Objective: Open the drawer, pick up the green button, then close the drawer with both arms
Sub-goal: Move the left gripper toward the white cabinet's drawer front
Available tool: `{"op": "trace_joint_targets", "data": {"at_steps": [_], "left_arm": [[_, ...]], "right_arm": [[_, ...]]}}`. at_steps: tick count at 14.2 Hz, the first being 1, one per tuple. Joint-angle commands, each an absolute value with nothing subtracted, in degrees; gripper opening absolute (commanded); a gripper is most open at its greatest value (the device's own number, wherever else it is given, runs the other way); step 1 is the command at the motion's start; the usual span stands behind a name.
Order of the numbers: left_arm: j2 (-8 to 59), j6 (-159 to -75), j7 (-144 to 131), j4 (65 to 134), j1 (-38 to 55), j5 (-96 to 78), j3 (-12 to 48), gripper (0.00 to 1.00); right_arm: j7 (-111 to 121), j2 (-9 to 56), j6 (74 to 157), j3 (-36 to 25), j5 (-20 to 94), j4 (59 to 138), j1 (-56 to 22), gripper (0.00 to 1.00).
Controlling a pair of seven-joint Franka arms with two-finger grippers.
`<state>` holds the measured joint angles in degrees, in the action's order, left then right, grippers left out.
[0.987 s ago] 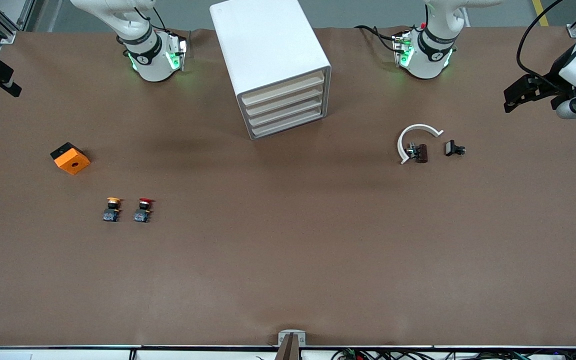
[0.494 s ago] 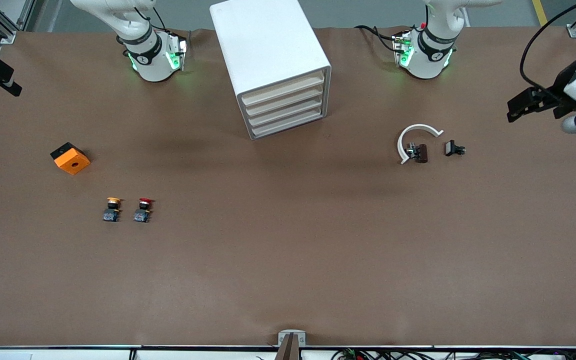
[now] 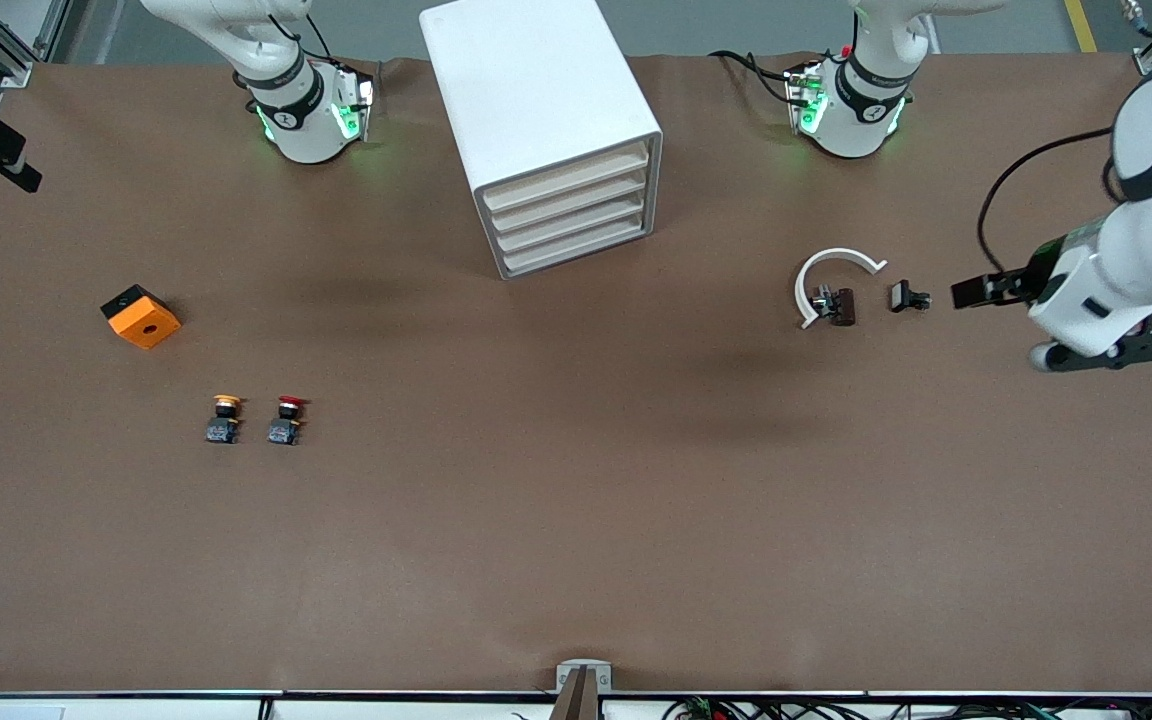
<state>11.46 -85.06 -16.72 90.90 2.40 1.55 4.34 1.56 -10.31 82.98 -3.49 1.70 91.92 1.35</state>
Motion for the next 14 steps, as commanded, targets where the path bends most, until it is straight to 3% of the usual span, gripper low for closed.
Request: {"op": "trace_joint_targets", "data": {"at_steps": [1, 8, 12, 14], "left_arm": [[17.1, -84.8, -28.3, 88.6, 6.7, 0.7, 5.2, 1.00], [29.0, -93.4, -63.4, 87.8, 18.0, -1.4, 5.3, 1.00], [38.7, -93.6, -93.0, 79.6, 23.3, -6.7, 5.3, 1.00], [41.0, -94.6, -100.9, 79.4, 26.2, -7.2, 5.2, 1.00]], "right_arm": [[2.5, -10.4, 82.4, -2.8, 1.3, 91.7, 2.7, 1.00], [2.4, -10.0, 82.7, -2.7, 1.2, 91.4, 3.0, 1.00], [1.6, -9.0, 82.9, -2.8, 1.8, 90.9, 4.4, 1.00], [1.5, -8.8, 82.5, -2.7, 1.5, 90.9, 4.7, 1.00]]}}
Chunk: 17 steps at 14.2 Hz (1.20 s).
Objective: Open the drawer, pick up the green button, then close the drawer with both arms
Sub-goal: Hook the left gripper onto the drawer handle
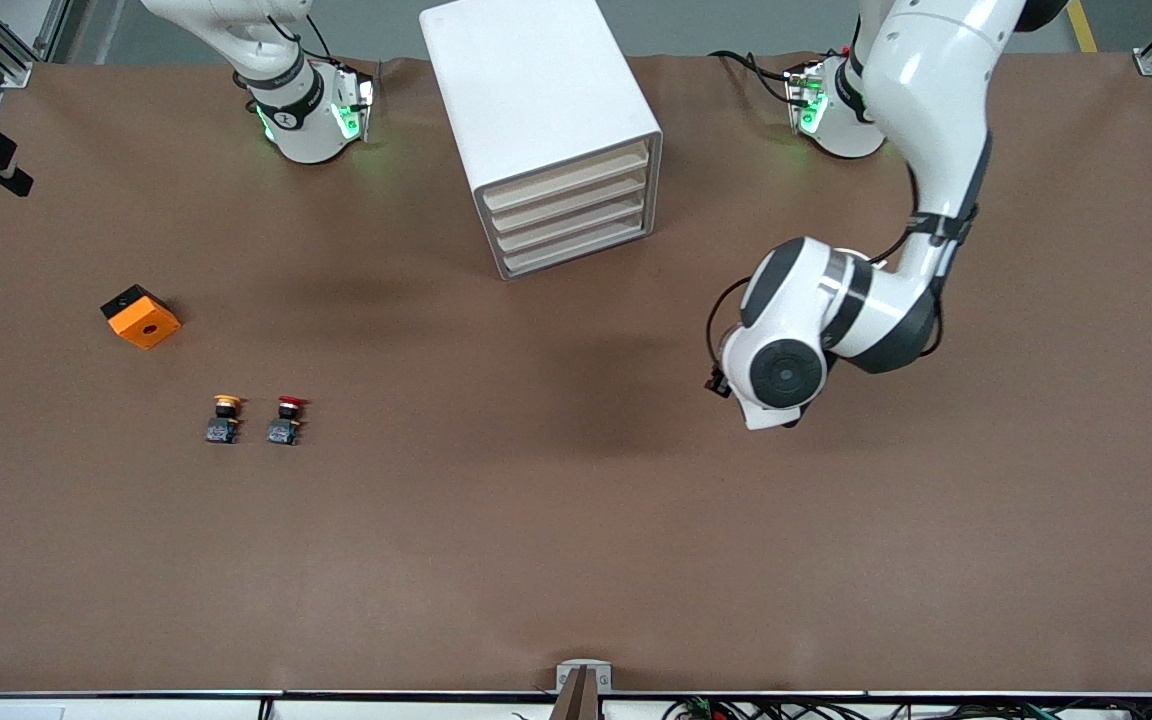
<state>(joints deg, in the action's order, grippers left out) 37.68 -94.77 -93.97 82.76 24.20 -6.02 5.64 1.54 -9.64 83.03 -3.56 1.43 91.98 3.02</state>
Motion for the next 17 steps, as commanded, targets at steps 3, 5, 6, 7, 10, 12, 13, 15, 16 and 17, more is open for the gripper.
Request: {"op": "trace_joint_targets", "data": {"at_steps": [3, 5, 6, 7, 10, 12, 13, 15, 16, 17], "left_arm": [[43.8, -94.7, -103.4, 79.6, 27.3, -13.3, 5.3, 1.00], [45.5, -94.7, -103.6, 79.6, 27.4, -18.5, 5.2, 1.00], [46.0, -94.7, -104.2, 79.7, 27.5, -20.0, 5.2, 1.00], [46.7, -94.7, -105.6, 79.8, 27.7, -21.8, 5.3, 1.00], [49.2, -94.7, -110.5, 79.7, 28.2, -30.4, 5.3, 1.00], [50.4, -94.7, -115.3, 79.7, 29.3, -34.3, 5.2, 1.00], [51.0, -94.7, -117.7, 79.7, 30.2, -35.5, 5.3, 1.00], [52.2, -94.7, -121.7, 79.7, 31.9, -38.7, 5.3, 1.00], [52.8, -94.7, -123.5, 79.7, 32.1, -40.5, 5.2, 1.00], [53.2, -94.7, -124.8, 79.7, 32.3, -42.3, 5.3, 1.00]], "right_arm": [[1.6, -7.7, 82.5, -2.7, 1.3, 91.2, 4.8, 1.00], [2.2, -5.9, 83.1, -2.7, 1.2, 91.0, 4.9, 1.00], [2.5, -5.1, 83.5, -2.7, 1.4, 90.9, 4.9, 1.00], [2.5, -4.4, 84.0, -2.7, 1.4, 90.9, 4.7, 1.00], [2.5, -3.9, 85.3, -2.6, 1.4, 90.8, 4.2, 1.00], [2.4, -2.3, 85.3, -2.6, 1.3, 90.7, 4.4, 1.00], [2.4, -2.2, 85.4, -2.6, 1.3, 90.7, 4.3, 1.00], [2.4, -1.6, 85.5, -2.6, 1.1, 90.7, 4.6, 1.00], [2.4, -1.5, 85.5, -2.6, 1.2, 90.7, 4.6, 1.00], [2.3, -1.4, 85.4, -2.6, 1.2, 90.8, 4.6, 1.00]]}}
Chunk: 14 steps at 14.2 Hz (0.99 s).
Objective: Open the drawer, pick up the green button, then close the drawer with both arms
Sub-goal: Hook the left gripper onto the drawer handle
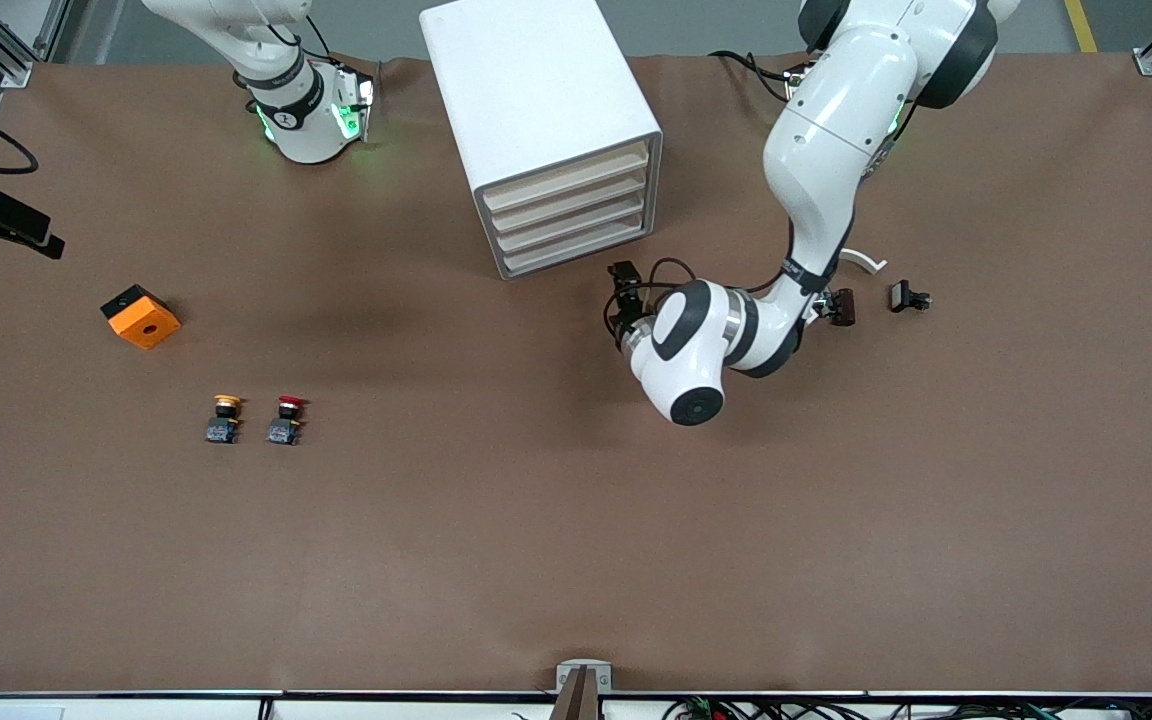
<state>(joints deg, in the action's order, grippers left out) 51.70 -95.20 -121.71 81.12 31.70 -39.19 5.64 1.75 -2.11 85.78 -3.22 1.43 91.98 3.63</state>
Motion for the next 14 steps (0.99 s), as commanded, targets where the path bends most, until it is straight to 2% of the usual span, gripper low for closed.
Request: {"op": "trace_joint_targets", "data": {"at_steps": [1, 4, 5, 6, 12, 14], "left_arm": [[53.5, -94.7, -125.6, 79.7, 32.3, -43.9, 5.3, 1.00], [54.1, -94.1, -127.3, 79.7, 33.7, -46.6, 5.3, 1.00], [54.5, -94.0, -128.7, 79.7, 33.9, -48.0, 5.3, 0.93], [54.8, -94.0, -130.1, 79.7, 33.9, -50.3, 5.3, 0.90], [55.4, -90.4, -134.3, 79.8, 36.0, -53.3, 5.5, 0.85], [55.8, -88.5, -135.0, 79.8, 36.4, -53.4, 5.5, 0.78]], "right_arm": [[2.3, -1.3, 85.5, -2.6, 1.3, 90.8, 4.7, 1.00], [1.8, 0.6, 85.4, -2.6, 1.3, 90.8, 4.7, 1.00], [2.2, 0.7, 85.4, -2.6, 1.3, 90.8, 4.8, 1.00], [2.4, 0.7, 85.4, -2.6, 1.3, 90.8, 4.9, 1.00], [2.4, 4.0, 86.3, -2.6, 1.1, 90.1, 5.8, 1.00], [2.3, 4.7, 86.6, -2.7, 1.1, 90.1, 6.2, 1.00]]}}
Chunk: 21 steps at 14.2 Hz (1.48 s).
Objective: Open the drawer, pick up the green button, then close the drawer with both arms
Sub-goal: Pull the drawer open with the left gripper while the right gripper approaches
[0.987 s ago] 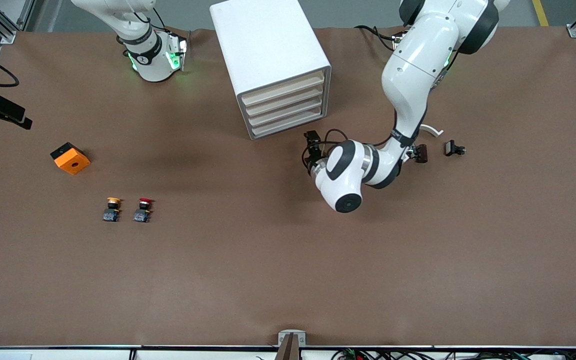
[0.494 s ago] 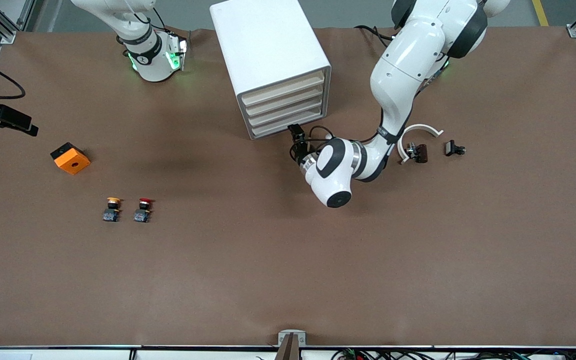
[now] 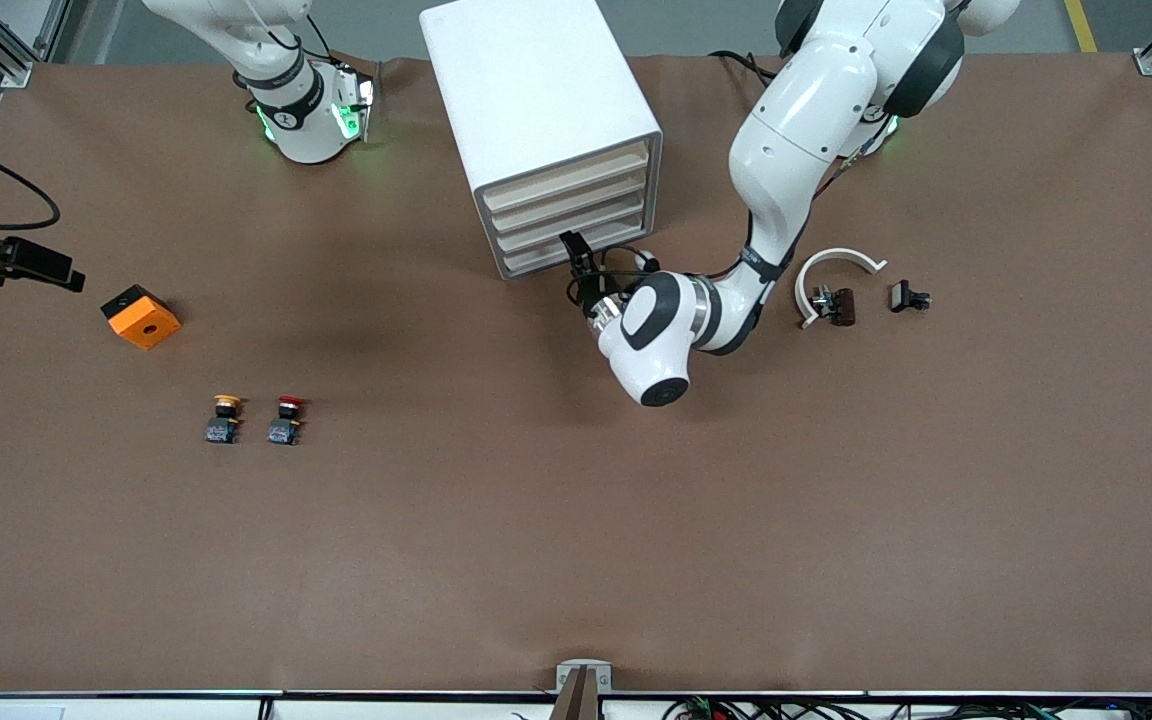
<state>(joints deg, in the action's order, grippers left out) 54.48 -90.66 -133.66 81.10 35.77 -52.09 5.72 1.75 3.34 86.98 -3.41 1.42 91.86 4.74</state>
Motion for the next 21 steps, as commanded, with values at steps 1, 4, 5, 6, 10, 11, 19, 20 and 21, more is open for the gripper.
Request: {"op": "trace_joint_targets", "data": {"at_steps": [1, 4, 5, 6, 10, 11, 19, 20, 21], "left_arm": [[55.8, -87.7, -135.1, 79.8, 36.4, -54.1, 5.5, 0.75], [56.6, -86.9, -135.1, 79.8, 36.5, -55.5, 5.7, 0.63], [56.6, -86.9, -135.1, 79.8, 36.5, -55.5, 5.7, 0.54], [56.8, -86.7, -135.1, 79.8, 36.6, -55.5, 5.7, 0.39], [57.1, -85.9, -135.1, 79.8, 36.9, -55.5, 5.7, 0.21], [57.2, -85.4, -135.1, 79.7, 36.8, -55.5, 5.7, 0.18], [57.2, -85.6, -134.2, 79.2, 35.3, -55.6, 5.1, 0.00], [57.2, -85.9, -133.8, 79.1, 34.6, -55.6, 5.1, 0.01], [57.2, -86.0, -133.2, 79.1, 33.7, -55.6, 5.1, 0.01]], "right_arm": [[2.4, 4.7, 86.6, -2.7, 1.2, 90.0, 6.3, 1.00], [2.4, 5.1, 86.4, -2.6, 1.2, 89.0, 6.2, 1.00], [2.4, 5.1, 86.5, -2.7, 1.2, 88.9, 6.2, 1.00], [2.4, 5.2, 86.5, -2.7, 1.2, 88.9, 6.3, 1.00], [2.5, 5.6, 86.6, -2.7, 1.3, 88.9, 7.4, 1.00], [2.5, 5.6, 86.6, -2.7, 1.1, 88.9, 7.4, 1.00], [-4.3, 7.1, 86.5, -2.4, 2.3, 85.7, 6.2, 1.00], [-7.0, 7.1, 86.1, -2.4, 2.3, 85.3, 5.0, 1.00], [-9.8, 7.0, 86.0, -2.4, 2.3, 85.3, 4.0, 1.00]]}}
